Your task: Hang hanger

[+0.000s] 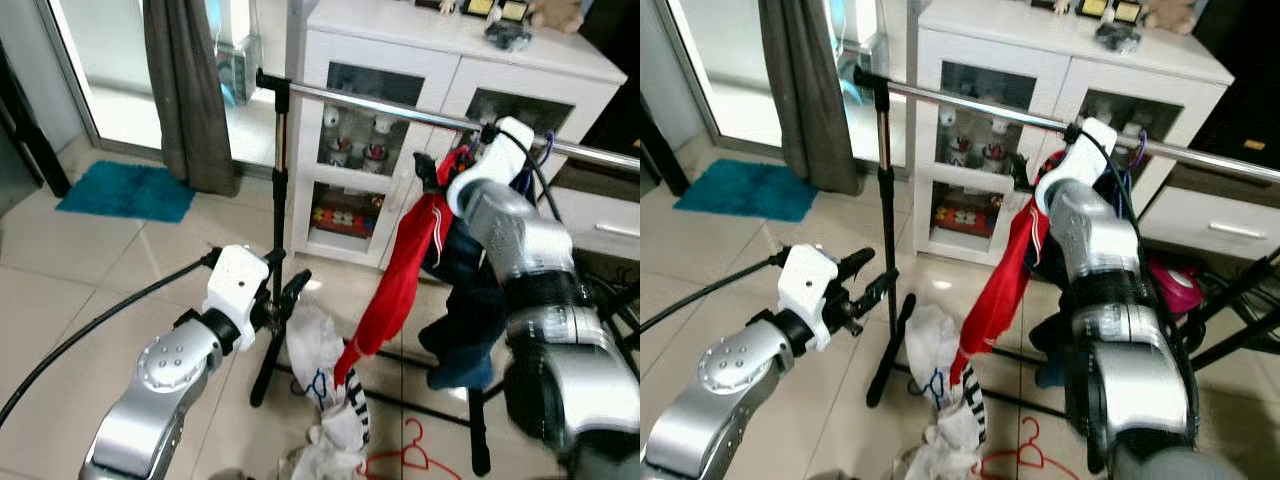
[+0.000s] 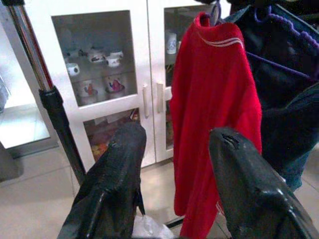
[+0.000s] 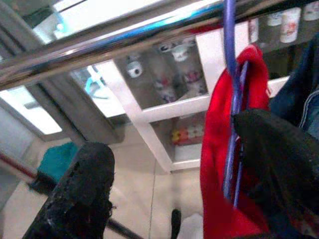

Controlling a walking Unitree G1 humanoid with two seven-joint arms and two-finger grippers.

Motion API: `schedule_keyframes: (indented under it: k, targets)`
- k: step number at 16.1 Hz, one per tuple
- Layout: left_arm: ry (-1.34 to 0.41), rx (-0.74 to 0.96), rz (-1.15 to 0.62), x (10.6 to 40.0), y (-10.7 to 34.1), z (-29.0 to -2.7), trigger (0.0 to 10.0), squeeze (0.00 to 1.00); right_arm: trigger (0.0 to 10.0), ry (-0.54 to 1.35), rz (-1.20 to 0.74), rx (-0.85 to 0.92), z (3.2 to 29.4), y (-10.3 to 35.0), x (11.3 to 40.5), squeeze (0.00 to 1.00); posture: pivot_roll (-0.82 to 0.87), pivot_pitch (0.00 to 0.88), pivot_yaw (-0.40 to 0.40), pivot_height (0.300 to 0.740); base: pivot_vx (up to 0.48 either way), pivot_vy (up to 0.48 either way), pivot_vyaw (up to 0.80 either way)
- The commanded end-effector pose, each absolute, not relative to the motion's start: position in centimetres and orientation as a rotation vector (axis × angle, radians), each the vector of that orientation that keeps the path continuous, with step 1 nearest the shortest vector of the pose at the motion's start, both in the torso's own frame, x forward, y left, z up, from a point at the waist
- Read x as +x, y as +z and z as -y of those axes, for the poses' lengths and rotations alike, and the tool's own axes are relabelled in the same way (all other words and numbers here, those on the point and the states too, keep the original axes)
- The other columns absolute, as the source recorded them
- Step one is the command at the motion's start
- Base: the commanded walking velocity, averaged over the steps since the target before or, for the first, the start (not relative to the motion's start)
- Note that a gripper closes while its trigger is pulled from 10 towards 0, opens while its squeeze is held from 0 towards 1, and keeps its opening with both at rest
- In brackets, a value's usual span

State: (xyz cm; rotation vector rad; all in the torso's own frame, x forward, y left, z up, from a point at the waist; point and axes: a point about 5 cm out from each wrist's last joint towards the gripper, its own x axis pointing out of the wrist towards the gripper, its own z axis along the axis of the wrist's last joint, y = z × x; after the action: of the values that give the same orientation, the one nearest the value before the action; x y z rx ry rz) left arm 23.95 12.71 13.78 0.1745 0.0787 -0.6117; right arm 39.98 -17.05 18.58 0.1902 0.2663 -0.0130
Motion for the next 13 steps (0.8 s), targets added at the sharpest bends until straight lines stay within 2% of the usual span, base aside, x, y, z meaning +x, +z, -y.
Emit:
schedule_keyframes:
  k: [1, 4, 11, 12, 13]
  targets:
    - [-0.628, 0.181, -0.079, 23.7, 13.8, -12.4, 10.0, 0.0, 10.0, -0.066, -0.237, 0.192, 18.0, 19.3, 40.4, 0.0, 0.03, 0.0, -0.123, 0.74, 0.0, 0.0, 0.0]
    - [-0.636, 0.185, -0.083, 23.6, 13.8, -12.3, 10.0, 0.0, 10.0, -0.115, -0.238, 0.165, 18.4, 19.5, 41.0, 0.0, 0.03, 0.0, -0.125, 0.74, 0.0, 0.0, 0.0]
    - [-0.671, 0.166, -0.036, 23.6, 14.5, -11.7, 10.0, 0.0, 10.0, -0.212, -0.269, 0.236, 20.3, 18.7, 41.0, 0.0, 0.03, 0.02, -0.138, 0.74, 0.0, 0.0, 0.0]
    - [-0.725, 0.131, 0.016, 23.4, 15.5, -11.2, 10.0, 0.0, 3.1, -0.211, -0.283, 0.252, 20.5, 18.4, 40.9, 0.0, 0.03, 0.042, -0.132, 0.74, 0.0, 0.0, 0.0]
    - [-0.741, 0.123, 0.029, 23.3, 15.8, -11.1, 10.0, 0.0, 2.1, -0.209, -0.288, 0.257, 20.6, 18.2, 40.9, 0.0, 0.03, 0.042, -0.132, 0.74, 0.0, 0.0, 0.0]
